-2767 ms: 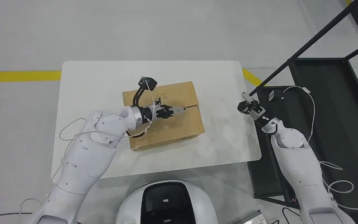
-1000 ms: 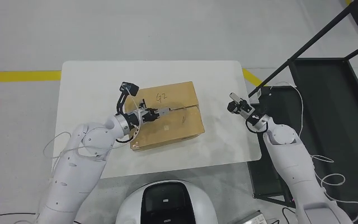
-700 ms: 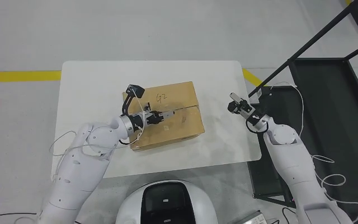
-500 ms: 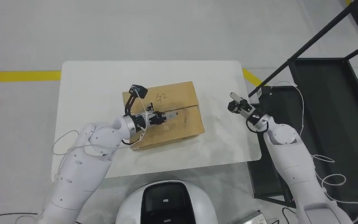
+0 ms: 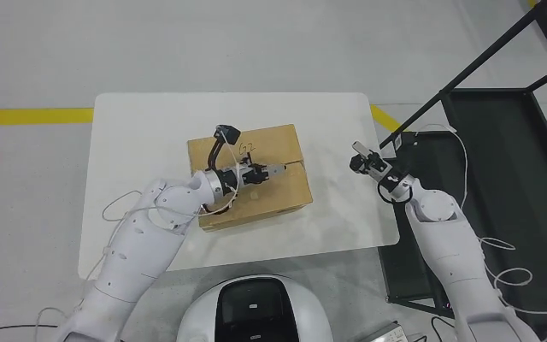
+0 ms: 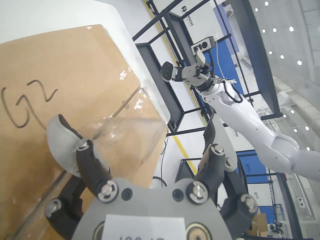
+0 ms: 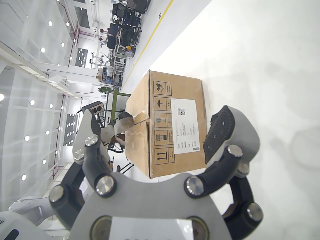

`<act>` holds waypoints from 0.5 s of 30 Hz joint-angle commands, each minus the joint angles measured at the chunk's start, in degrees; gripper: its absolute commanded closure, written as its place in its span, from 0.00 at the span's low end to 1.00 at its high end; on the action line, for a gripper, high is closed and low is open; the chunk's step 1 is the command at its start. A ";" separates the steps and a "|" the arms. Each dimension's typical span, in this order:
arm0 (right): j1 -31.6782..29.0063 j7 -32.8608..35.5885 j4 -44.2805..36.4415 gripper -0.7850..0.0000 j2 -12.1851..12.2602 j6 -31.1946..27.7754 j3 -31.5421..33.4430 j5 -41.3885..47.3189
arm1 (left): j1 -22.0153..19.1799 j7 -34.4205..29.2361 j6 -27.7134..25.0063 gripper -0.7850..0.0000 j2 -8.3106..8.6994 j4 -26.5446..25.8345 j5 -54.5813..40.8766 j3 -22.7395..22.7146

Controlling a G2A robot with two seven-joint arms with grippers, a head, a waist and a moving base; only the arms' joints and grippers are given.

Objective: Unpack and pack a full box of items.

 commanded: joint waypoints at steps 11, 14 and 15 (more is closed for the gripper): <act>0.81 0.59 -3.22 0.00 -0.17 0.60 -1.10 -0.55 | 10.78 -5.07 -1.52 0.00 3.67 -18.48 2.71 -14.00; 1.71 1.55 -3.63 0.00 -0.31 -0.16 -1.76 0.09 | 14.37 -6.28 -1.83 0.00 4.72 -22.23 3.44 -19.57; 2.12 1.90 -3.69 0.00 -0.35 -0.37 -2.01 0.16 | 15.62 -6.88 -1.96 0.00 5.05 -23.33 3.34 -21.50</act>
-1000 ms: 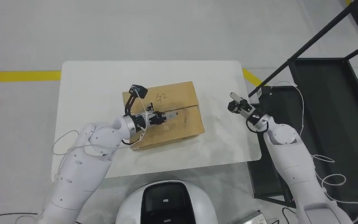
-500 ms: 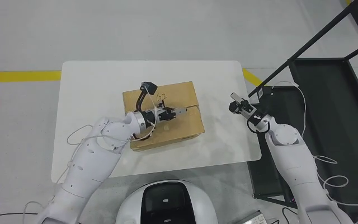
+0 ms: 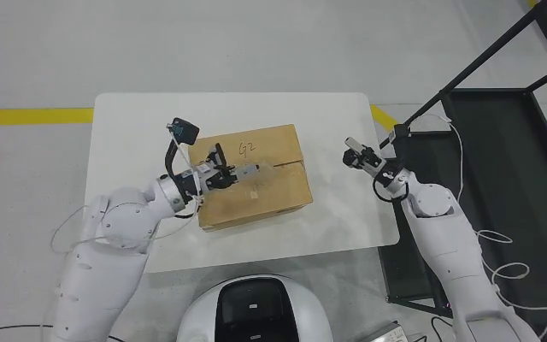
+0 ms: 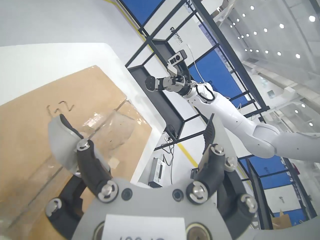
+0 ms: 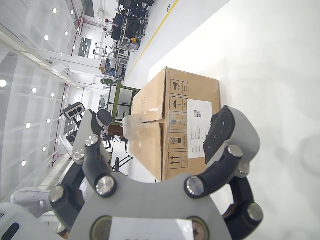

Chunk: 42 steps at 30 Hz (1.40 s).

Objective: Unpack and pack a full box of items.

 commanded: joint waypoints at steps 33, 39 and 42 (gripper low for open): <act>25.61 11.66 -2.30 0.00 -8.25 4.76 -31.64 6.47 | 21.27 -1.16 -12.57 0.00 4.63 4.38 -24.66 -40.08; 29.79 16.30 1.83 0.00 -11.21 8.70 -38.51 11.73 | 25.98 7.35 -13.69 0.00 3.90 2.02 -24.17 -39.68; 31.31 14.80 4.65 0.00 -12.67 9.15 -40.92 11.97 | 28.15 10.60 -14.11 0.00 3.58 0.68 -25.43 -40.20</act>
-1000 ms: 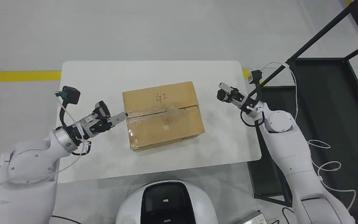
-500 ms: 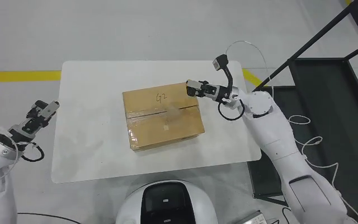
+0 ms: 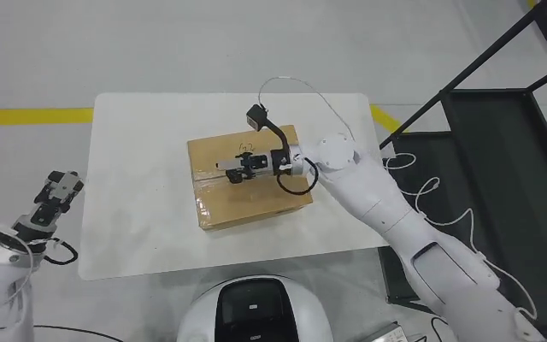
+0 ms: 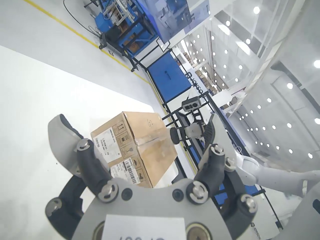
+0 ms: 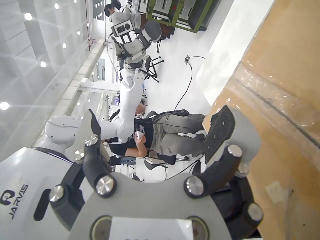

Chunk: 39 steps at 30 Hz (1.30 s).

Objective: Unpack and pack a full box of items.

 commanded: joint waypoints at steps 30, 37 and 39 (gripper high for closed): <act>2.44 -4.46 15.06 0.00 -4.14 1.85 -1.71 -5.43 | 2.73 3.85 1.82 0.00 -0.15 -2.13 2.08 -2.01; 0.12 -4.21 14.65 0.00 -1.67 2.03 4.25 -6.37 | 2.73 3.85 1.82 0.00 -0.15 -2.13 2.08 -2.01; -0.83 -4.13 13.94 0.00 -0.93 2.37 5.93 -6.78 | 2.73 3.85 1.82 0.00 -0.15 -2.13 2.08 -2.01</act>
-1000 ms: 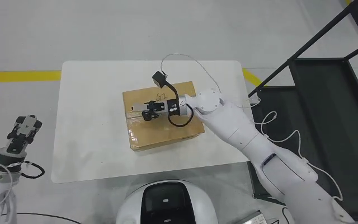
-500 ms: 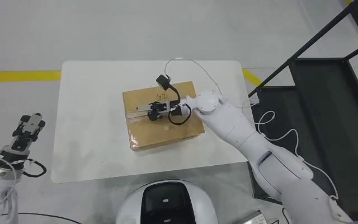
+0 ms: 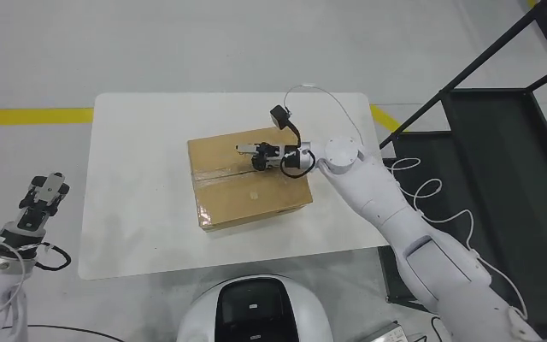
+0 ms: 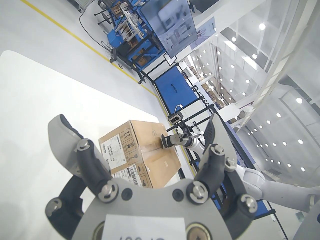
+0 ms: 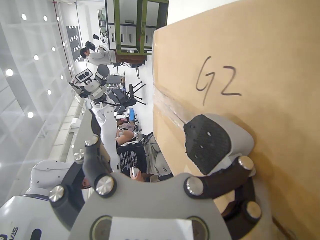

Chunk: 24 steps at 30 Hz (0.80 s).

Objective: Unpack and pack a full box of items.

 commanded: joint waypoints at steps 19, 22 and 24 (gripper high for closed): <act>-12.94 -1.05 -8.61 0.00 6.62 3.20 16.92 -2.75 | 0.00 0.00 0.00 0.00 0.00 0.00 0.00 0.00; -14.47 -1.42 -10.79 0.00 7.14 2.35 18.76 -2.51 | 0.00 0.00 0.00 0.00 0.00 0.00 0.00 0.00; -15.83 -1.35 -12.87 0.00 7.62 1.66 20.40 -2.29 | 0.00 0.00 0.00 0.00 0.00 0.00 0.00 0.00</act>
